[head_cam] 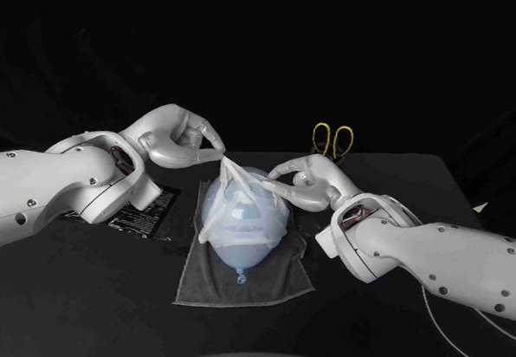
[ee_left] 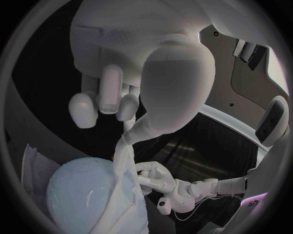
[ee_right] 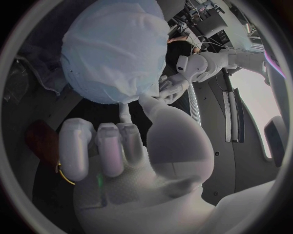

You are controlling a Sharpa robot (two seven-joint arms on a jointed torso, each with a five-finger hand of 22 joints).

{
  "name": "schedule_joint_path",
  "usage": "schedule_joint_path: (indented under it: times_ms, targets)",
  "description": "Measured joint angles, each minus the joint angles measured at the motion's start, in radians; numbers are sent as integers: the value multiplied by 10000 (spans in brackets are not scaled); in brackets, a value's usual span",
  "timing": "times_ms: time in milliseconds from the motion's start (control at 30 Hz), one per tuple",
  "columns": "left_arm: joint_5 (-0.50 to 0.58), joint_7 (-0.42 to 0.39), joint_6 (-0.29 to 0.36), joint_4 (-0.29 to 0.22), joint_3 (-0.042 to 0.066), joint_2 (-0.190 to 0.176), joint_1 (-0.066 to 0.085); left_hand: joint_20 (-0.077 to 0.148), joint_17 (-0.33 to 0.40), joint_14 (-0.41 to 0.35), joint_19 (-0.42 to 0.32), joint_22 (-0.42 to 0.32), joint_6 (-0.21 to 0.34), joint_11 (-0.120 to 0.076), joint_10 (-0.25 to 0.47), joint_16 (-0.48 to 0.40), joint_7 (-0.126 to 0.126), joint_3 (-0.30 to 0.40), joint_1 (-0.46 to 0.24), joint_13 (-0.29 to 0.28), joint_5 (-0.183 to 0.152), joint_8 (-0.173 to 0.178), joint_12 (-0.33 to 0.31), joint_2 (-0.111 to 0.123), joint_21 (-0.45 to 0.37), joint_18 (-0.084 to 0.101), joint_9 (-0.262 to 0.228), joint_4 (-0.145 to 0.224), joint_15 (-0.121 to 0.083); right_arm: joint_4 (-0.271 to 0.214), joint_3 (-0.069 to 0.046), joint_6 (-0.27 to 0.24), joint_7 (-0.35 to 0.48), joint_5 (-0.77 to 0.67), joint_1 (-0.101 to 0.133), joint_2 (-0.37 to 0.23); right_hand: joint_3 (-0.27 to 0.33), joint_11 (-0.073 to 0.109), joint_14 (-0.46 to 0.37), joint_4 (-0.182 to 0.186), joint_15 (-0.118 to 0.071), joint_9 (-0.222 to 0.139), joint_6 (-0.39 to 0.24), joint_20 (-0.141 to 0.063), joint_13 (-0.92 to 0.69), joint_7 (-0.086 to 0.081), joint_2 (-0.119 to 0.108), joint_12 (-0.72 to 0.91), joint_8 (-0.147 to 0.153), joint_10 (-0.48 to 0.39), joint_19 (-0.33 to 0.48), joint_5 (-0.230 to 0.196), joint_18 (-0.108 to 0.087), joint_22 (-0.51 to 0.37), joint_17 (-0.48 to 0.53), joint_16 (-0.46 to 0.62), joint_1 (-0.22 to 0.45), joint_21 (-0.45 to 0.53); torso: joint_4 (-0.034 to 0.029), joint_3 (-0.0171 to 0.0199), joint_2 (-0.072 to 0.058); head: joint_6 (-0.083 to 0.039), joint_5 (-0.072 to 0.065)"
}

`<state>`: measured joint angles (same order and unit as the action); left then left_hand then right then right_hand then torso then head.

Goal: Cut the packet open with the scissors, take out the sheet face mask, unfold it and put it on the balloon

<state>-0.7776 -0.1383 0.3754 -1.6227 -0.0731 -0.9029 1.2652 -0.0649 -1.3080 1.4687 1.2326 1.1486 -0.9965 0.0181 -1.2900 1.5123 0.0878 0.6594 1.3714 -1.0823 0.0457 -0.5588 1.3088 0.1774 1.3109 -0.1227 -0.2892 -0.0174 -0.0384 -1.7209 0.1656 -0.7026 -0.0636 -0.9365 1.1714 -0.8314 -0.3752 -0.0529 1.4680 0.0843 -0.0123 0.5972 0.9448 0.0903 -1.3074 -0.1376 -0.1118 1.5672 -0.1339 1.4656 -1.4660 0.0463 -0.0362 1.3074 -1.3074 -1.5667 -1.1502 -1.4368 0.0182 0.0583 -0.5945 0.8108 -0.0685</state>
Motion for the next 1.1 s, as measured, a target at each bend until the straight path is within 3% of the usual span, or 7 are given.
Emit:
schedule_joint_path:
  times_ms: [367, 500, 700, 867, 1100]
  targets:
    - [-7, 22, -5, -18, -4, -39, -1, 0, 0, 0, 0, 0, 18, 2, 2, -1, -17, -1, -46, 2, 0, -34, -12, 6, 0, 0, -60, 0, 0, 133, -10, 59, -79, -364, -94, -1, 70, 1, 0, -165, 0, -246, 311, 1, -3, 52, 187, -16, 50, -1, 2, -1, 0, 6, -8, 28, -683, -4, 2, 7, 3, -10, 5]
    - [-12, 31, -8, -29, -5, -53, -2, 0, 0, 0, 0, 0, -4, 3, 3, -1, 5, 0, -47, 2, 0, -36, -18, 6, 0, 0, -60, 0, 0, 142, -16, 70, -121, -544, -143, -3, -10, 7, 0, -258, 0, -304, 585, 15, -5, 149, 292, -18, 69, -1, 17, -1, 0, 7, -7, -7, -964, -66, 3, 7, 3, 3, 7]
    - [-19, 41, -13, -42, -7, -59, -3, 1, 0, 0, -1, -1, -5, 17, 17, -1, 6, 73, -73, 3, 0, -36, -19, 32, 0, 0, -60, 7, 0, 137, -23, 95, -203, -779, -212, 0, -43, 137, -28, -489, -117, -361, 960, -56, -7, 309, 325, -11, -11, 11, -3, -2, 0, 6, -7, -6, -1268, -133, 3, 7, 3, 25, -7]
    - [-29, 49, -18, -59, -8, -63, -3, 0, 0, 0, -1, -2, -5, 18, 18, -1, 6, 73, -73, 4, -1, -36, -19, 33, 0, 0, -60, 7, 0, 142, -28, 112, -311, -1005, -269, 47, 10, 199, -13, -542, -132, -389, 1022, -83, -7, 304, 262, 2, -13, 2, -1, -1, -1, 4, -6, -6, -1331, -133, 0, 4, 1, 54, -30]
    - [-46, 62, -23, -70, -10, -70, -5, 1, 0, 0, -1, -5, -4, 18, 19, -1, 4, 73, -73, 5, -20, -36, -20, 33, 0, 0, -60, 7, 0, 174, -35, 104, -464, -1309, -298, 109, -53, 308, -4, -690, -232, -435, 1382, -159, -4, 444, 333, 1, -134, 4, -3, -2, -2, -2, 1, 1, -1505, -133, -7, 3, -4, 98, -35]
